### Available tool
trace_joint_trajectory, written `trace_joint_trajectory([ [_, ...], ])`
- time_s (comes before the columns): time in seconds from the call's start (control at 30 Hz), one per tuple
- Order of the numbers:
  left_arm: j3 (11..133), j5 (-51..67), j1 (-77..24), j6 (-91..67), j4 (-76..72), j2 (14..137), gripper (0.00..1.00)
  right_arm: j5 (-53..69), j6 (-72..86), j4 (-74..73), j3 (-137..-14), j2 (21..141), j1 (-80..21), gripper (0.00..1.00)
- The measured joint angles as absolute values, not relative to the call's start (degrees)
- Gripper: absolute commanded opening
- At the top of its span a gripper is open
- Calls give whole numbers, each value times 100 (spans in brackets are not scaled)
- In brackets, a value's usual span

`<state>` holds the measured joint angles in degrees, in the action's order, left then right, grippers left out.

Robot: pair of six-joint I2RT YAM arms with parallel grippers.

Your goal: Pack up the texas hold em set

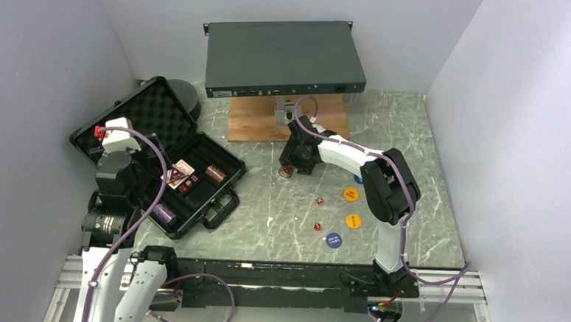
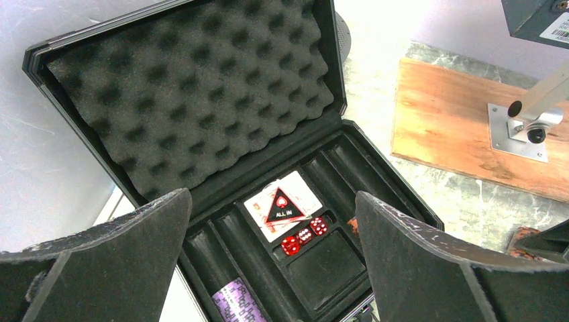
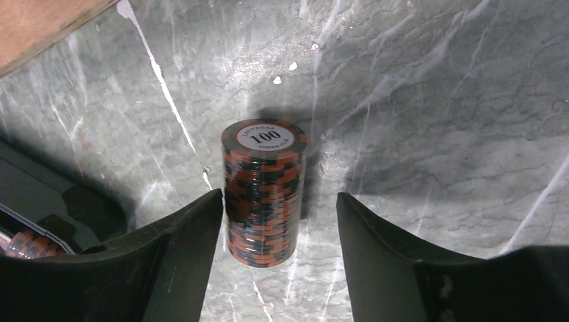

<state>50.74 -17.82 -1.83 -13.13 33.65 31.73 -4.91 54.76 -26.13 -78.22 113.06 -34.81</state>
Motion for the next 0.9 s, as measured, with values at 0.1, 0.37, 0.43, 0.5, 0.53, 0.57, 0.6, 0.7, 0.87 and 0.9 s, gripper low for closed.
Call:
trace_joint_trajectory([
  [0.1, 5074, -1782, -183, -1313, 3365, 3173, 99, -473, 5498, -2578, -7850, 11310, -3481, 62],
  [0.37, 5074, -1782, -183, -1315, 3365, 3173, 99, -443, 5540, -2469, -7850, 11391, -3481, 37],
  [0.43, 5074, -1782, -183, -1313, 3365, 3173, 99, -434, 5529, -2429, -7850, 11404, -3489, 22],
  [0.5, 5074, -1782, -183, -1313, 3365, 3173, 99, -421, 5505, -2414, -7850, 11408, -3489, 7],
  [0.53, 5074, -1782, -183, -1313, 3365, 3173, 99, -410, 5485, -2403, -7850, 11413, -3492, 4],
  [0.57, 5074, -1782, -183, -1313, 3365, 3173, 99, -390, 5468, -2377, -7850, 11413, -3492, 2],
  [0.6, 5074, -1782, -183, -1313, 3365, 3173, 99, -386, 5461, -2366, -7850, 11413, -3489, 1],
  [0.7, 5074, -1782, -183, -1315, 3365, 3177, 99, -386, 5391, -2331, -7832, 11410, -3489, 0],
  [0.87, 5074, -1780, -183, -1313, 3365, 3212, 99, -285, 5164, -2130, -7575, 11249, -3489, 0],
  [0.9, 5074, -1778, -183, -1313, 3365, 3227, 99, -274, 5094, -2128, -7476, 11170, -3492, 0],
])
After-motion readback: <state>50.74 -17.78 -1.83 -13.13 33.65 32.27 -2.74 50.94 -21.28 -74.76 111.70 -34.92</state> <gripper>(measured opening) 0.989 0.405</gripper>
